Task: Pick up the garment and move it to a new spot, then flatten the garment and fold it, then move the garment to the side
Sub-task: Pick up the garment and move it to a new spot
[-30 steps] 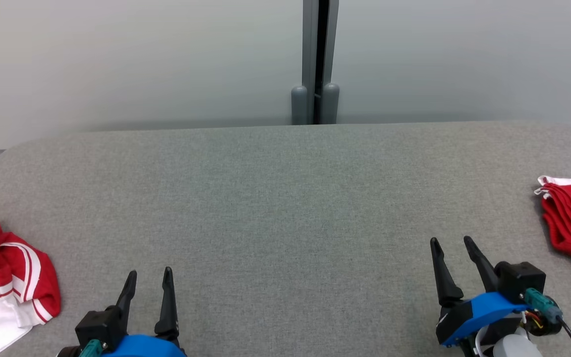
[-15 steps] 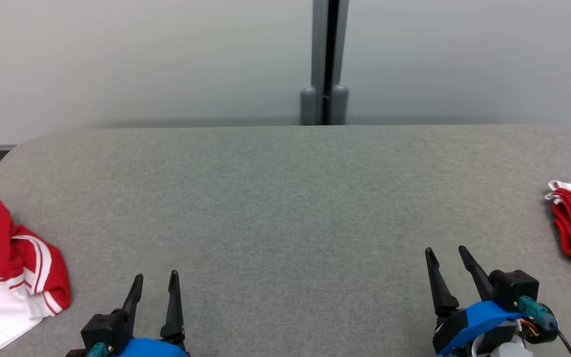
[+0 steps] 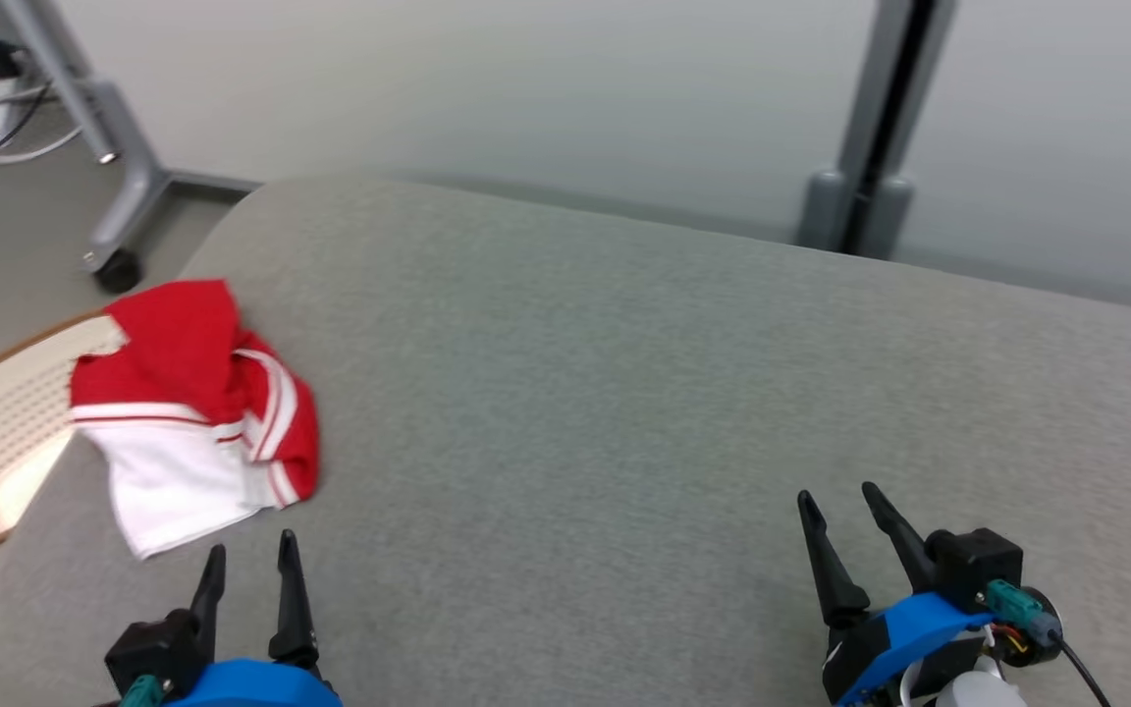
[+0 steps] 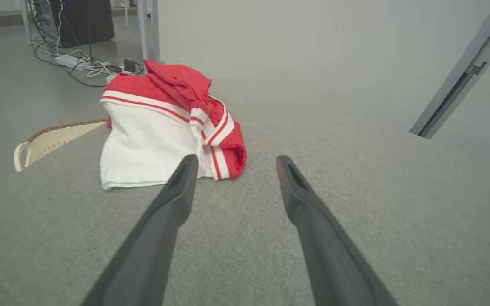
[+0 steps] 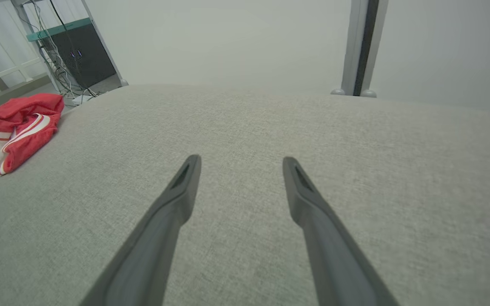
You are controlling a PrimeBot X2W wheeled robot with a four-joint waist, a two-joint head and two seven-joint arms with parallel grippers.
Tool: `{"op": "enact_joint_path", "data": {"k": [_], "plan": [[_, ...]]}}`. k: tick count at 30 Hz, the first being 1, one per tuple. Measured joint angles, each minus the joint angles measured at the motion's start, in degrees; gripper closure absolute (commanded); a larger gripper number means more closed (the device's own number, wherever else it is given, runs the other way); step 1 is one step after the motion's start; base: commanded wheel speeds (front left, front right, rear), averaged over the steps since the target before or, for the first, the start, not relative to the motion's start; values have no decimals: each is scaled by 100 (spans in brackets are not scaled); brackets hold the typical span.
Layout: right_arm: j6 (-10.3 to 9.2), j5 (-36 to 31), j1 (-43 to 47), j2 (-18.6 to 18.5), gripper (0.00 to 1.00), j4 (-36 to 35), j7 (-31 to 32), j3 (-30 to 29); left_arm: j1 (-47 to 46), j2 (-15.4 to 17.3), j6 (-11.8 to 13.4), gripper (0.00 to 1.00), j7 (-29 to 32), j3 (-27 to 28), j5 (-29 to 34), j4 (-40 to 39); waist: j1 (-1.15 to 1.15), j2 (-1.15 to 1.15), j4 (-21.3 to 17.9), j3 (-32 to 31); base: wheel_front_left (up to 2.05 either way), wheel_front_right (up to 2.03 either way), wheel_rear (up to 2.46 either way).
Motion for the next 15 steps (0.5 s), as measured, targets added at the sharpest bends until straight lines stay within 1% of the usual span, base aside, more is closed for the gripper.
{"op": "enact_joint_path", "data": {"k": [5,8,12,15], "plan": [[1,-1,-44,3,0,53,0,265,112,-1,8,0,-1,254,-21,10,0,0,525,81,0,0,0],[1,2,-71,4,0,71,0,364,158,3,8,0,0,344,-31,11,0,0,731,158,0,0,0],[0,-10,-121,2,0,88,0,397,159,1,-10,0,0,371,-27,10,0,0,863,263,0,0,0],[1,-64,-121,3,0,73,0,430,112,0,-48,0,0,431,-29,21,0,0,860,346,0,0,0]]}}
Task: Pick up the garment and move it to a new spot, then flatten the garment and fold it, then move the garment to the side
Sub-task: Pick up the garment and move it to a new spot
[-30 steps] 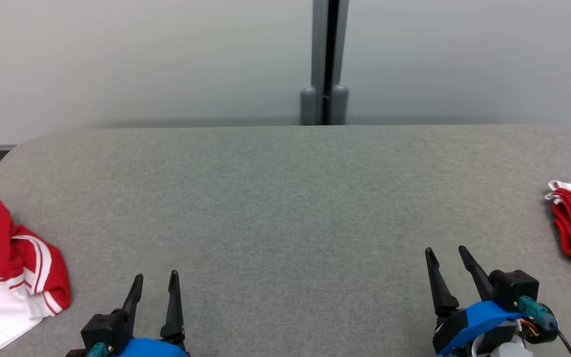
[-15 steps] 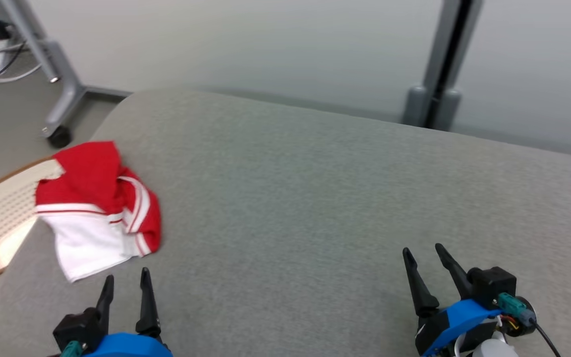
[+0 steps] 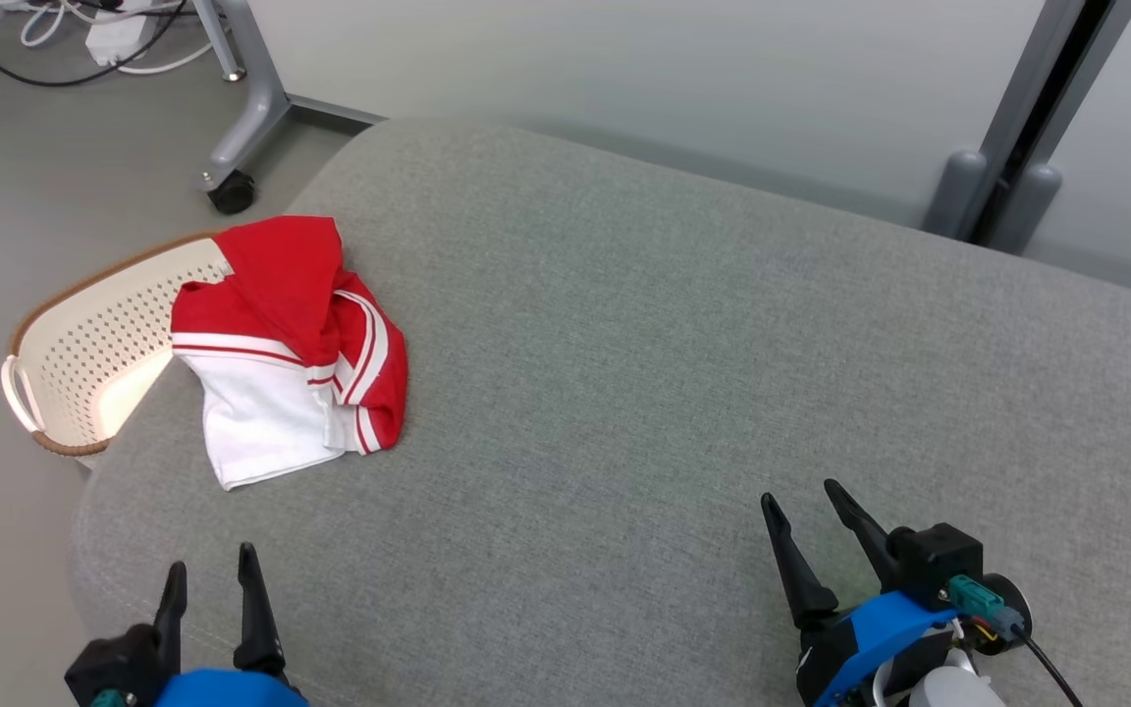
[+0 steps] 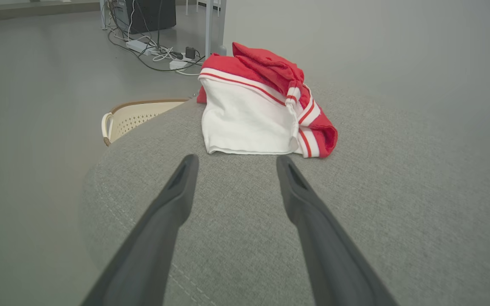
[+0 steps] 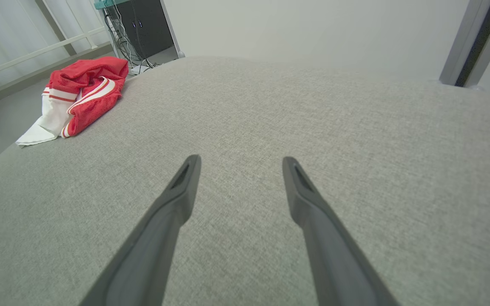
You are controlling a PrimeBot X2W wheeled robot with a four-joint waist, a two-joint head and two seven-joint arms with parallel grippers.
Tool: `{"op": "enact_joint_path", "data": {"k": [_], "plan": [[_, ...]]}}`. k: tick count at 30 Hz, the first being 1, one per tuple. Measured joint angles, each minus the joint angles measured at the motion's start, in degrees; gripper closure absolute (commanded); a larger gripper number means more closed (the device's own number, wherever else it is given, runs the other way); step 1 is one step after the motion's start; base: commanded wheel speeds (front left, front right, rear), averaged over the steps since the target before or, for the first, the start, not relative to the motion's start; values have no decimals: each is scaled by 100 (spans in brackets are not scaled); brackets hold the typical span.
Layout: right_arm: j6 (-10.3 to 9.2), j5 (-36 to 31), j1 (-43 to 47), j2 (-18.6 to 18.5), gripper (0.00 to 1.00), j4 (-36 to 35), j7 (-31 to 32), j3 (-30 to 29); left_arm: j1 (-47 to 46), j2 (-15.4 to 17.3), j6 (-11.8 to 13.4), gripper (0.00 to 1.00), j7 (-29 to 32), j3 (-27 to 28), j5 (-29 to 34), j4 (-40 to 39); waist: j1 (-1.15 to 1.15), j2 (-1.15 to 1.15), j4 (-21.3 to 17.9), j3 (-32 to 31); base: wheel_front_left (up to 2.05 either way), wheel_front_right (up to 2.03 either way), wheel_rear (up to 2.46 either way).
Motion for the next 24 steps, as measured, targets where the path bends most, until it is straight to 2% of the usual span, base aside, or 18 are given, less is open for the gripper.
{"op": "enact_joint_path", "data": {"k": [7,12,14,19,24], "plan": [[-1,-169,-83,-1,0,-88,0,-44,-781,30,-175,0,0,252,-34,218,0,0,-133,332,0,0,0],[-1,-216,-158,0,0,-229,0,-62,-1558,438,-255,0,-1,448,-122,447,0,0,-285,616,0,0,0],[-1,-265,-241,0,0,-330,-1,-86,-1965,628,-265,0,0,346,-166,712,0,0,-341,752,0,0,0],[-1,-331,-399,-1,0,-538,-1,-78,-2931,1135,-285,0,5,-394,-668,1289,0,0,-469,1092,0,0,0],[0,-343,-573,1,0,-677,-1,-4,-3484,1499,-286,0,442,-939,-1256,2056,0,0,-626,1322,0,0,0]]}}
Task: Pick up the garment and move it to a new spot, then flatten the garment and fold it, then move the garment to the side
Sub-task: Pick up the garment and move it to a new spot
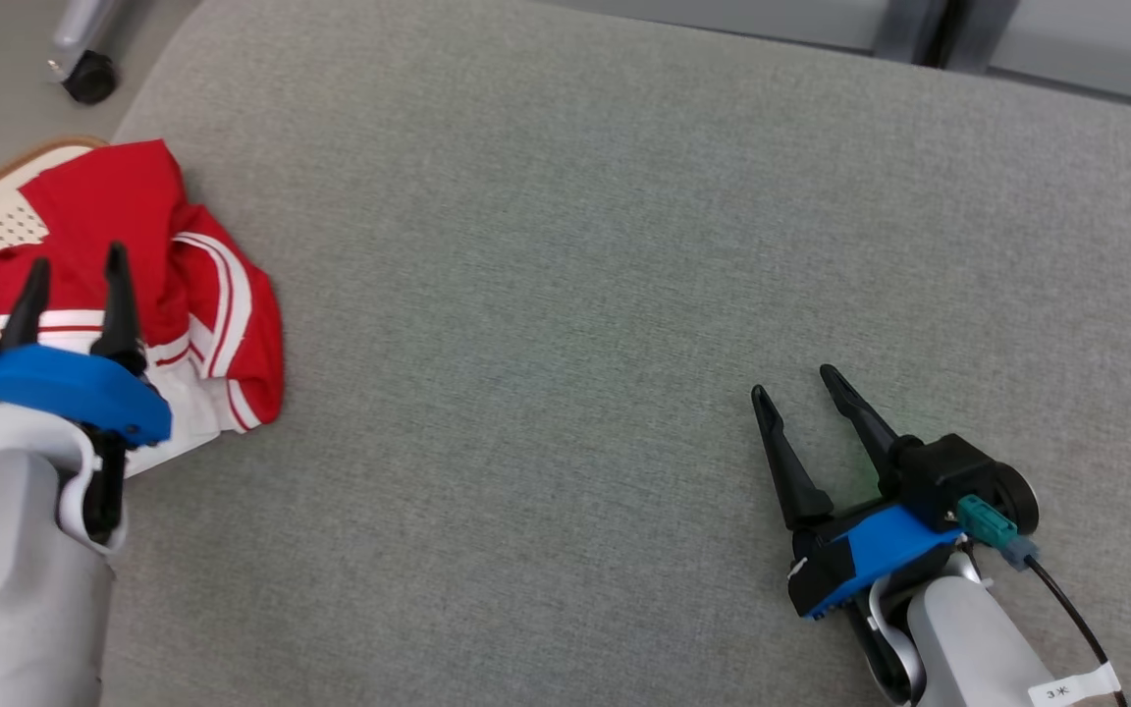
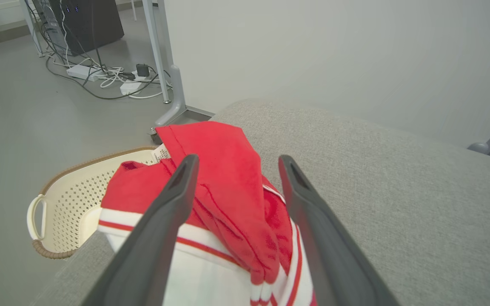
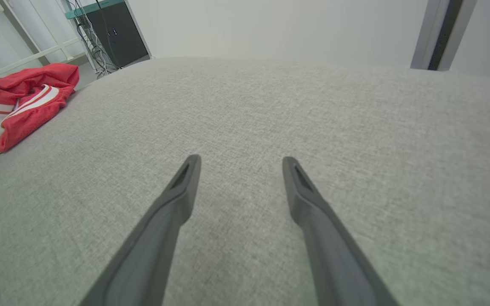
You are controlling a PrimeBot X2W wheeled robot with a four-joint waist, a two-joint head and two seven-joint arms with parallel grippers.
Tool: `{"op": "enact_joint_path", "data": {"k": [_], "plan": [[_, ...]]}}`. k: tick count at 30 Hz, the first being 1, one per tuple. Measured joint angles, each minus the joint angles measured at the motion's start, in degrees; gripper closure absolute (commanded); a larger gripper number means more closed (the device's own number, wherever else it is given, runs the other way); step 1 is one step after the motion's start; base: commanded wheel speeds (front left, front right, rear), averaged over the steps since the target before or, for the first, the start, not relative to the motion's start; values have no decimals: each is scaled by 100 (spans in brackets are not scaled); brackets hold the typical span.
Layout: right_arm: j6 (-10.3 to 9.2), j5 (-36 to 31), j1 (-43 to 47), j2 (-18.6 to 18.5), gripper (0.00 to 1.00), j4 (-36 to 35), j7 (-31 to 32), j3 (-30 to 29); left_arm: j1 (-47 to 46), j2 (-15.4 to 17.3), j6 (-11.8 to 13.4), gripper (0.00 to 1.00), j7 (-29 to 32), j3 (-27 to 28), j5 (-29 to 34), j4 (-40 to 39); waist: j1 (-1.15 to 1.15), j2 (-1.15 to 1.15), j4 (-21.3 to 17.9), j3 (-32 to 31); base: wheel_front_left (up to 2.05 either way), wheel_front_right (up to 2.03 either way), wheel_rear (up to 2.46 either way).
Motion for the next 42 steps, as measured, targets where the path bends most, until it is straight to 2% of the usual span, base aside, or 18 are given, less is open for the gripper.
{"op": "enact_joint_path", "data": {"k": [4,10,14,15,16,21,27,32,38,42], "plan": [[0,-2,-109,1,0,-66,0,47,-339,236,0,0,289,-350,-414,443,0,0,-134,129,0,0,0],[0,-57,-155,1,0,-90,-1,4,-428,301,0,0,858,-688,-969,1096,0,0,-248,207,0,0,0],[0,-64,-162,2,0,-78,0,-41,-449,287,0,0,976,-828,-1167,1370,0,0,-278,200,0,0,0],[0,-77,-161,1,0,-73,0,-51,-452,269,0,36,998,-879,-1215,1399,0,0,-280,192,0,0,0],[0,-77,-161,1,0,-65,-1,-60,-451,255,0,98,983,-933,-1245,1408,0,0,-279,186,0,0,0],[0,-83,-155,1,0,-10,0,-82,-452,271,0,100,712,-1215,-1407,1283,0,0,-263,95,0,0,0],[-1,64,-72,-1,0,15,0,-107,-662,565,0,100,23,-1737,-1334,739,0,0,-269,-191,0,0,0],[0,323,146,-1,0,36,1,-125,-853,747,0,100,-219,-2203,-1247,111,-1,0,-346,-538,0,0,0],[-1,577,406,-3,0,40,1,-100,-909,716,0,100,-335,-2550,-1347,-748,-2,0,-715,-887,0,0,0],[-1,655,549,-5,0,34,0,-94,-805,465,0,100,-356,-2811,-1436,-1291,-2,0,-1133,-1030,0,0,0]]}}
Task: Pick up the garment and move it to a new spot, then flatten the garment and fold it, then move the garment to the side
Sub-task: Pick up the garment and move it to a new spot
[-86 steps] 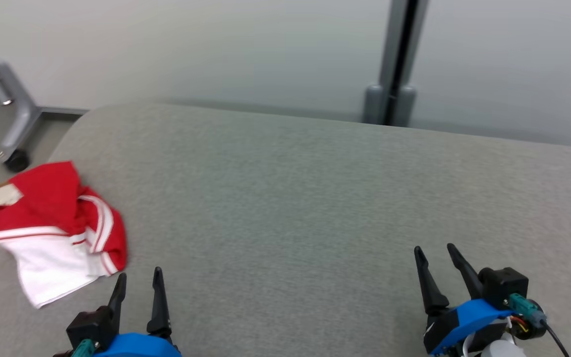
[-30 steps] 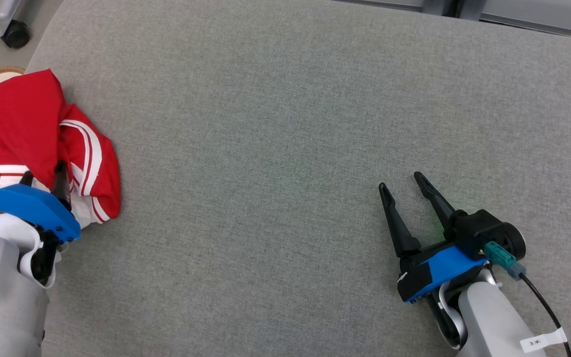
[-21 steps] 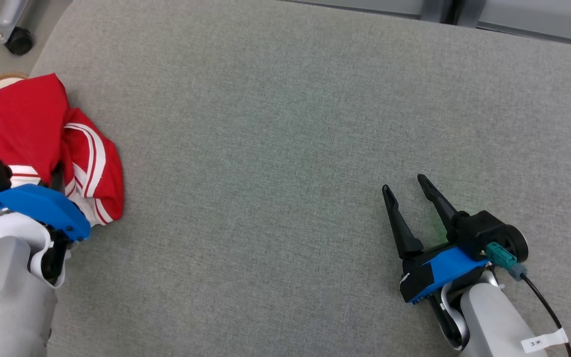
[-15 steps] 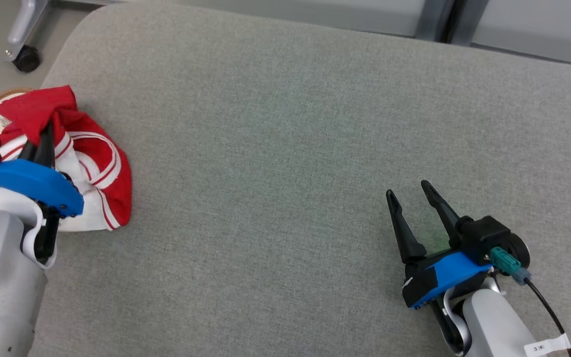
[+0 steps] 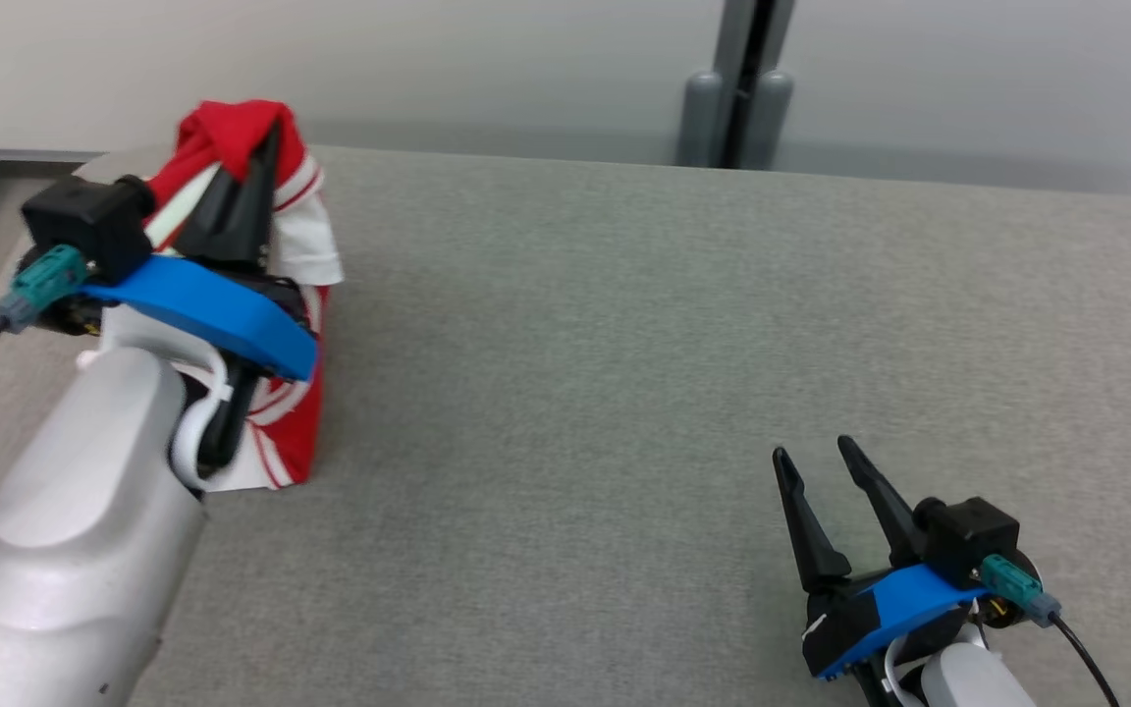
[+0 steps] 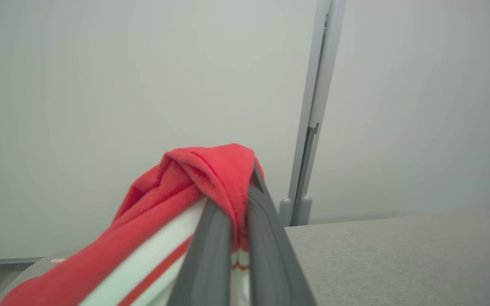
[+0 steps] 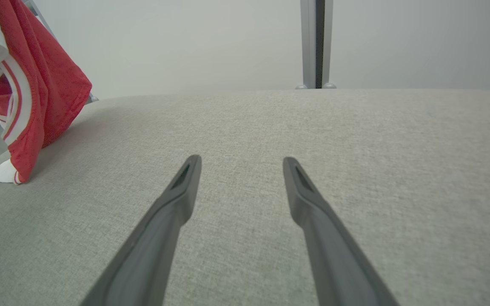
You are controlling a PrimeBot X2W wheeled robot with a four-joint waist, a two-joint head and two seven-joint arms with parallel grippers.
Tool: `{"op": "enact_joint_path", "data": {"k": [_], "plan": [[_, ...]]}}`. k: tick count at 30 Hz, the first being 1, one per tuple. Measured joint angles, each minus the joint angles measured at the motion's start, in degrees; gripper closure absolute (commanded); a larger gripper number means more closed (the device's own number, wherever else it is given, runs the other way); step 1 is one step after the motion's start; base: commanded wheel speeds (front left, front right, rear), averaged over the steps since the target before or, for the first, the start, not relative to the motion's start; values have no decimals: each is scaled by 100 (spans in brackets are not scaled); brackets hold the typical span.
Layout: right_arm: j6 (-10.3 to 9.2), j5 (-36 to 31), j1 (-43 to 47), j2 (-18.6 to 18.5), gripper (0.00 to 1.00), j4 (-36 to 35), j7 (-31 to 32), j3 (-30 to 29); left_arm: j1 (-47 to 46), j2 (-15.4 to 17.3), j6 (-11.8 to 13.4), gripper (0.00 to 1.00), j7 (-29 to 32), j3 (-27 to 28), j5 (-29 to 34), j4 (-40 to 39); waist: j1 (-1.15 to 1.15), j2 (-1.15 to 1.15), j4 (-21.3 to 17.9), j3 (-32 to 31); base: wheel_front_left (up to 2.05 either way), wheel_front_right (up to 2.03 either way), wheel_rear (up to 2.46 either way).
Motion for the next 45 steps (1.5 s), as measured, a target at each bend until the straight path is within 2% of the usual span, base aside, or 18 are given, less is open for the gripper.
{"op": "enact_joint_path", "data": {"k": [5,13,18,20,24,29,33,37,40,45], "plan": [[0,74,119,-3,0,-16,1,-25,163,-532,0,100,51,-386,-88,-421,0,0,-651,-68,0,0,0],[0,114,137,-2,0,-38,0,69,324,-1606,0,100,152,-1296,-174,-428,1,0,-1610,-119,0,0,0],[0,158,152,-4,0,-57,1,99,440,-1861,0,100,140,-1792,-238,-152,1,0,-1912,-177,0,0,0],[0,189,154,-3,0,-68,0,94,532,-1892,0,0,98,-1925,-274,5,1,0,-1939,-188,0,0,0],[0,212,162,-5,0,-80,1,46,673,-1902,26,0,2,-1931,-230,422,1,0,-1829,-195,0,0,0],[0,197,172,-1,0,-120,0,-15,968,-1648,219,0,-70,-1514,-123,703,1,0,-1553,-295,0,0,0],[0,151,199,0,0,-141,0,-82,1506,-1378,447,0,-79,-593,155,286,1,0,-1303,-397,0,0,0],[0,110,297,0,0,-136,0,-152,2387,-1165,565,0,-80,274,630,-142,1,0,-1088,-542,0,0,0],[0,97,379,-1,0,-116,0,-242,2967,-1149,566,0,-80,734,1135,-486,1,0,-966,-679,0,0,0],[0,156,612,-2,0,-92,0,-447,3938,-1388,434,0,-80,1559,1677,-965,1,0,-822,-866,0,0,0]]}}
